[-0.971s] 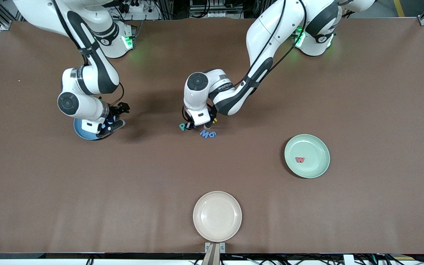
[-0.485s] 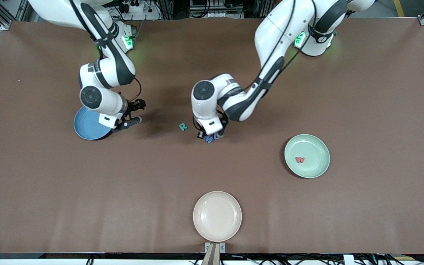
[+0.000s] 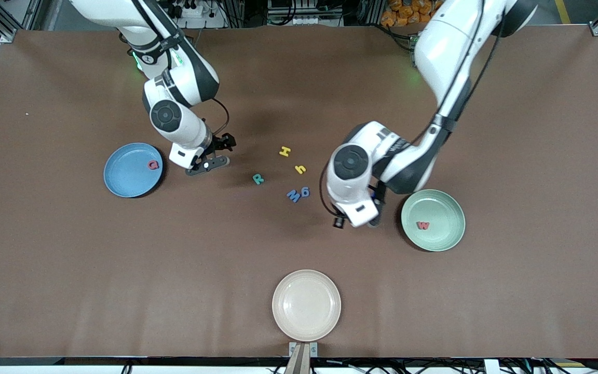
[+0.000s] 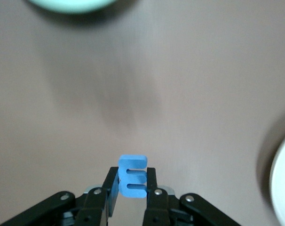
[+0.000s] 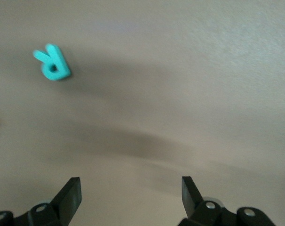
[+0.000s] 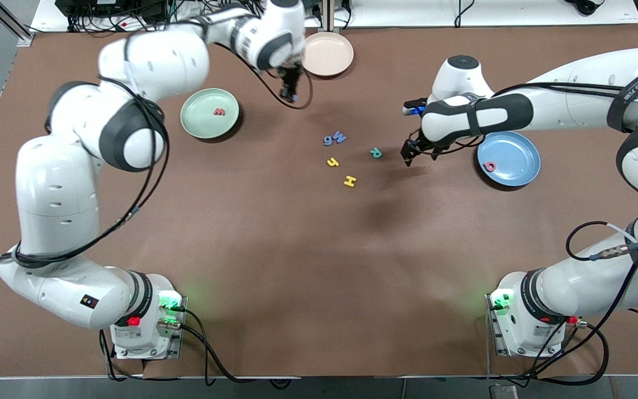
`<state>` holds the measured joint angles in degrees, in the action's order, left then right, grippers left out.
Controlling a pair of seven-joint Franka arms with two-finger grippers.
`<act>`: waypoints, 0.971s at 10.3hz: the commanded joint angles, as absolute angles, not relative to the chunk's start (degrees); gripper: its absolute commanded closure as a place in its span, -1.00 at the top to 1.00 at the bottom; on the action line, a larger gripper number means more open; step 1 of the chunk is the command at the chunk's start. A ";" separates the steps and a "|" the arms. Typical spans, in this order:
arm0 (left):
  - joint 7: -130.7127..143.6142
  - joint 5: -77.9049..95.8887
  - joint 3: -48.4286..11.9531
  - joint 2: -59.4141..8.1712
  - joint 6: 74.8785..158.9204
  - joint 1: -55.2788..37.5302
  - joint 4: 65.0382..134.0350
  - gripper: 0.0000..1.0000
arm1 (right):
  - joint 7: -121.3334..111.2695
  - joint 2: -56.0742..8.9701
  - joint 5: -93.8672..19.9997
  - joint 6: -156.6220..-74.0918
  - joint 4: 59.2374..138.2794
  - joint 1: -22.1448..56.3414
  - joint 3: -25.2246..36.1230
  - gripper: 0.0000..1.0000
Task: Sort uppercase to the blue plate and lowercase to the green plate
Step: 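Carry blue E to the green plate while the right gripper reaches teal R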
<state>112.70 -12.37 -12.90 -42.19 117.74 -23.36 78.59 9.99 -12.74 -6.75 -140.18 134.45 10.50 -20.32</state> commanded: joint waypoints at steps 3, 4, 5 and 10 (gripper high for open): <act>94.18 -8.88 -13.54 -40.08 109.62 -11.37 80.94 -1.00 | 29.66 -17.82 8.65 -143.70 127.29 13.00 -24.35 0.88; 90.39 -8.88 -13.62 -40.08 107.86 -8.90 81.38 -1.00 | 32.06 -19.93 11.75 -143.18 124.66 14.40 -24.35 0.81; 87.05 -8.88 -13.54 -40.08 107.58 -6.61 82.78 -1.00 | 31.73 -22.91 12.73 -143.09 122.02 14.85 -24.35 0.78; 80.42 -8.96 -13.45 -38.94 107.14 -2.20 88.24 -1.00 | 20.77 -30.84 15.65 -144.57 114.88 15.91 -22.08 0.59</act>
<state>81.90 -10.01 -13.13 -41.39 107.73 -2.95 85.08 24.56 -28.85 14.58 -144.08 116.96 15.88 -23.67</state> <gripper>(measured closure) 0.722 0.203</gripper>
